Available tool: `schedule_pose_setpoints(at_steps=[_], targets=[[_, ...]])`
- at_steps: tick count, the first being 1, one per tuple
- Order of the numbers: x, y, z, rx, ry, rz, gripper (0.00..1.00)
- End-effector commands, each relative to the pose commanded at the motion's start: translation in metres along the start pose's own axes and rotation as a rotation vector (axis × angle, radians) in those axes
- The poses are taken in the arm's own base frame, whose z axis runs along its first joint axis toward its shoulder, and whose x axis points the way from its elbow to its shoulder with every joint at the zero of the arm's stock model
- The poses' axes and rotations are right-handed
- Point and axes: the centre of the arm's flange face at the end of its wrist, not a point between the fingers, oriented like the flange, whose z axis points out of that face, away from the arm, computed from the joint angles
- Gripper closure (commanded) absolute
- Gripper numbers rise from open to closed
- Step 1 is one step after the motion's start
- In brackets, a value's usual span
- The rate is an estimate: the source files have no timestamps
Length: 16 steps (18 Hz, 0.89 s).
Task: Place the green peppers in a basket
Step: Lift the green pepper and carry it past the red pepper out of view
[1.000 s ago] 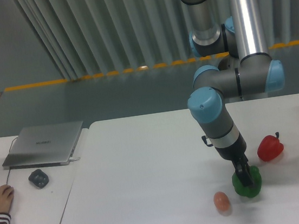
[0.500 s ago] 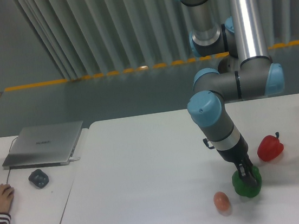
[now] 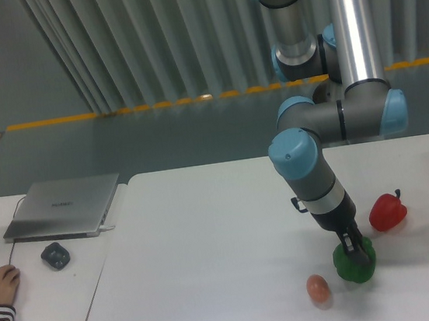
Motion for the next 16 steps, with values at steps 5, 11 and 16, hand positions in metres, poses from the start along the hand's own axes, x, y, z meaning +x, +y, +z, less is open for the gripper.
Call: schedule_pose_setpoints(at_steps=[5, 11, 16], targets=[[0.0, 0.03, -0.033, 0.012, -0.049, -0.035, 0.87], [-0.004, 0.103, -0.058, 0.071, -0.082, -0.125, 0.87], [-0.007, 0.179, -0.054, 0.135, -0.083, -0.175, 0.87]])
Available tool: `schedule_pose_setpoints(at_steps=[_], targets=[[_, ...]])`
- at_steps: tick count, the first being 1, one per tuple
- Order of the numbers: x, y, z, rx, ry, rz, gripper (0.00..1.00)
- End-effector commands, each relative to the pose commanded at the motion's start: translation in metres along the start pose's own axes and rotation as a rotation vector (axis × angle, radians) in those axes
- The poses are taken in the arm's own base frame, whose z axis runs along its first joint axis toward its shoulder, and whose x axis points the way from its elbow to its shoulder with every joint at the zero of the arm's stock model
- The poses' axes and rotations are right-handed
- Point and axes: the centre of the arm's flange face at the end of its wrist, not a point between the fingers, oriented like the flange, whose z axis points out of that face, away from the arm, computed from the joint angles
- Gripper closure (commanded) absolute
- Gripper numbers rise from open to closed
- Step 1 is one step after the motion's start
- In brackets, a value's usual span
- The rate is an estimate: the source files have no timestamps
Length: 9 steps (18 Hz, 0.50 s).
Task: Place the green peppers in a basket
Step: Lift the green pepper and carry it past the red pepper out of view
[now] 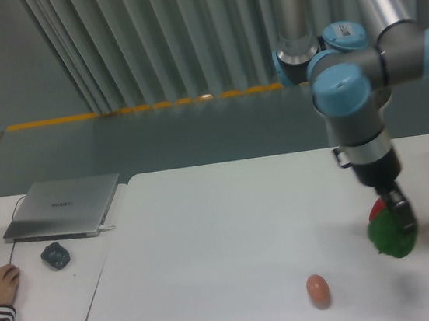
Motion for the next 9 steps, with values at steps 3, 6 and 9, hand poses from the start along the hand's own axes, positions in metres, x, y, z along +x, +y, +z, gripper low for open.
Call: schedule_pose_setpoints(at_steps=[3, 6, 9], targets=[[-0.008, 0.048, 0.003, 0.056, 0.0, -0.076, 0.86], [-0.011, 0.097, 0.011, 0.062, 0.017, -0.101, 0.86], [-0.012, 0.143, 0.019, 0.064, 0.024, -0.091, 0.86]])
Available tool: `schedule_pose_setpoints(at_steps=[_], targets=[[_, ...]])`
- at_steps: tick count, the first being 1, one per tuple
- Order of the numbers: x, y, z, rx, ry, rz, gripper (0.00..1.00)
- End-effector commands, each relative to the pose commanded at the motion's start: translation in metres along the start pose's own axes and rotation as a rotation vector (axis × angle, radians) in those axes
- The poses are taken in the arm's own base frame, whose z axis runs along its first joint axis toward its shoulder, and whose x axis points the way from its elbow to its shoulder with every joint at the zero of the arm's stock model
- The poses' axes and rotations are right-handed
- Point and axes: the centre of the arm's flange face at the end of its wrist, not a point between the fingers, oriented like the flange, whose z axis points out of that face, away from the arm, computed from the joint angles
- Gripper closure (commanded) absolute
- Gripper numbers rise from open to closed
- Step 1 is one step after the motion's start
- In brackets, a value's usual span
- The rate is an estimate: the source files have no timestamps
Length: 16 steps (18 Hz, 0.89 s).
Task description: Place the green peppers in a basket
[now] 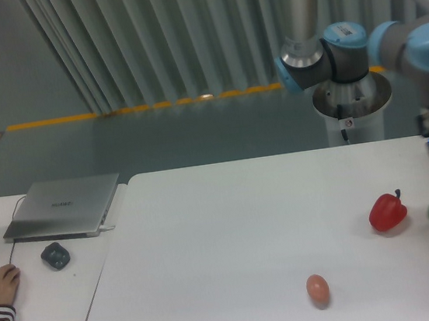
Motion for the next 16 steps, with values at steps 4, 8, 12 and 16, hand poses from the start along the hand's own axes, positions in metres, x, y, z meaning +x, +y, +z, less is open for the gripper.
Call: schedule_pose_setpoints(at_steps=[4, 8, 12, 16], targets=[[-0.002, 0.049, 0.003, 0.007, 0.0, 0.02, 0.85], [-0.003, 0.087, 0.013, 0.004, 0.012, 0.047, 0.85], [-0.003, 0.12, 0.031, 0.014, 0.028, 0.074, 0.85], [-0.004, 0.122, 0.035, 0.015, 0.031, 0.075, 0.84]])
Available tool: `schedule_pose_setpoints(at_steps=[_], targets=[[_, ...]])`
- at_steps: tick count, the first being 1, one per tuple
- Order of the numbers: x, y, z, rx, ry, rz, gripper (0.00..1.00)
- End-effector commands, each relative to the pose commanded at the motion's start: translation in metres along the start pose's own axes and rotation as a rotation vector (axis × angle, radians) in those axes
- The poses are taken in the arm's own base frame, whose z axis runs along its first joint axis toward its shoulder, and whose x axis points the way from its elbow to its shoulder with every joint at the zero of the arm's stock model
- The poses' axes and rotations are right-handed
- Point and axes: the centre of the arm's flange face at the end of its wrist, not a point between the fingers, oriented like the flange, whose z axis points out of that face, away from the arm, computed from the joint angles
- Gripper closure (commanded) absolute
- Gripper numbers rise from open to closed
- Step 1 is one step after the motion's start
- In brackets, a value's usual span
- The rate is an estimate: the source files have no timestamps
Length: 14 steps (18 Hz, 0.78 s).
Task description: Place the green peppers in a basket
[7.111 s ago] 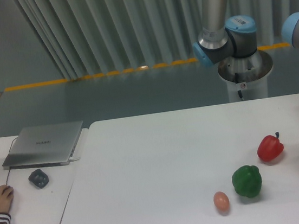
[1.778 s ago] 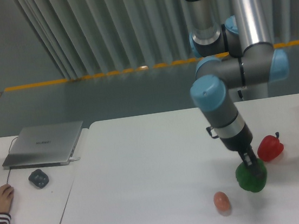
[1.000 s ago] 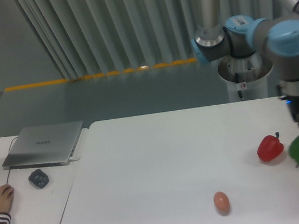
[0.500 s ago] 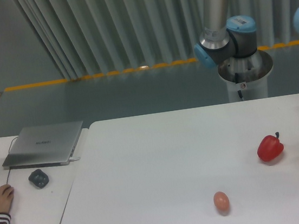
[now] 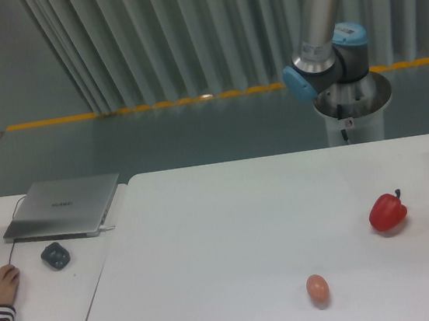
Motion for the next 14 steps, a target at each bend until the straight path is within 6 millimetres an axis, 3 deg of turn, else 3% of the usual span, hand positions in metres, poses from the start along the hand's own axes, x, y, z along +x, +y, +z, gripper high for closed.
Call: schedule_pose_setpoints(at_steps=[5, 7, 9, 11, 14], targets=[[0.002, -0.002, 0.006, 0.005, 0.01, 0.001, 0.53], [0.001, -0.004, 0.006, 0.005, 0.008, 0.003, 0.35], [0.001, -0.006, 0.006, 0.005, 0.008, 0.006, 0.09], [0.0, -0.008, 0.006, 0.004, 0.009, 0.006, 0.01], [0.0, -0.011, 0.007, 0.006, 0.01, 0.012, 0.01]])
